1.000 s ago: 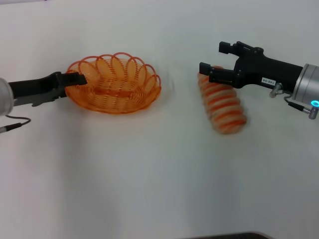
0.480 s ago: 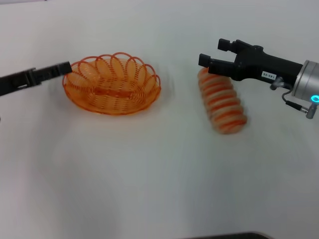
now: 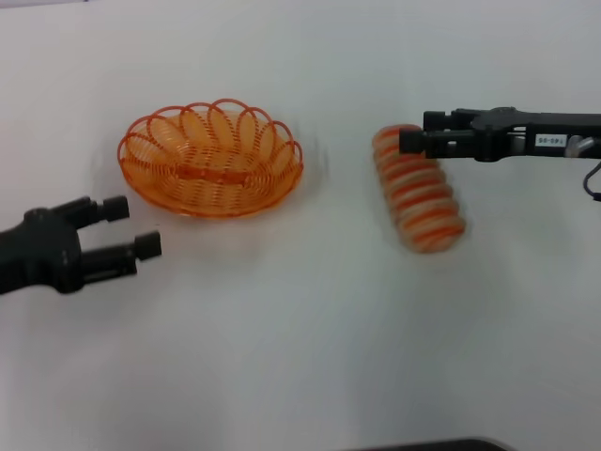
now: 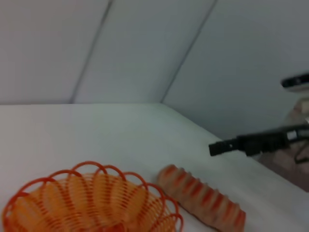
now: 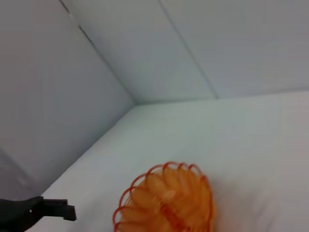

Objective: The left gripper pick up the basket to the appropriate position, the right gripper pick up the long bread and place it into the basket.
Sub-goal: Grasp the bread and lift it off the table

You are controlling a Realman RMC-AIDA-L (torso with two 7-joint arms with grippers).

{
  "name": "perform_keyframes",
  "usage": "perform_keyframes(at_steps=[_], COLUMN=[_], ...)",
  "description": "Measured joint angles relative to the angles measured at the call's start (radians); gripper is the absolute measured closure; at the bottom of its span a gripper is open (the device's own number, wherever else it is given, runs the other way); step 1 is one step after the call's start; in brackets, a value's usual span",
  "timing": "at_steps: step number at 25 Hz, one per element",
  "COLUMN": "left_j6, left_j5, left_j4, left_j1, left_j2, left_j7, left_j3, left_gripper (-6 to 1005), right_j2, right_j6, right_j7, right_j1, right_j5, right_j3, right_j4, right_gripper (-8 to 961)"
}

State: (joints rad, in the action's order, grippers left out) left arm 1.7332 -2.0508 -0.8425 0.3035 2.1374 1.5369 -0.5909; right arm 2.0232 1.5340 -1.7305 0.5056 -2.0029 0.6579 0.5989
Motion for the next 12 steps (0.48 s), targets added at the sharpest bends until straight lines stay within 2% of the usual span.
perform_keyframes(at_steps=[3, 8, 12], left_j6=[0.034, 0.066, 0.076], left_j5=[-0.032, -0.066, -0.072], left_j4=[0.002, 0.004, 0.006], left_j1=[-0.015, -0.025, -0.032], left_j2=[0.000, 0.004, 0.006], left_j7=[-0.073, -0.166, -0.209], left_j3=[0.010, 0.023, 0.029], left_gripper=[133, 136, 138], right_j2=[-0.013, -0.014, -0.017], right_j6=[0.048, 0.097, 0.092], right_j7=[-0.138, -0.365, -0.534], right_j1=[0.020, 0.075, 0.147], right_j5=[-0.063, -0.175, -0.297], right_j3=[0.002, 0.005, 0.008], right_j4=[0.049, 0.147, 0.186], right_gripper=[43, 44, 44])
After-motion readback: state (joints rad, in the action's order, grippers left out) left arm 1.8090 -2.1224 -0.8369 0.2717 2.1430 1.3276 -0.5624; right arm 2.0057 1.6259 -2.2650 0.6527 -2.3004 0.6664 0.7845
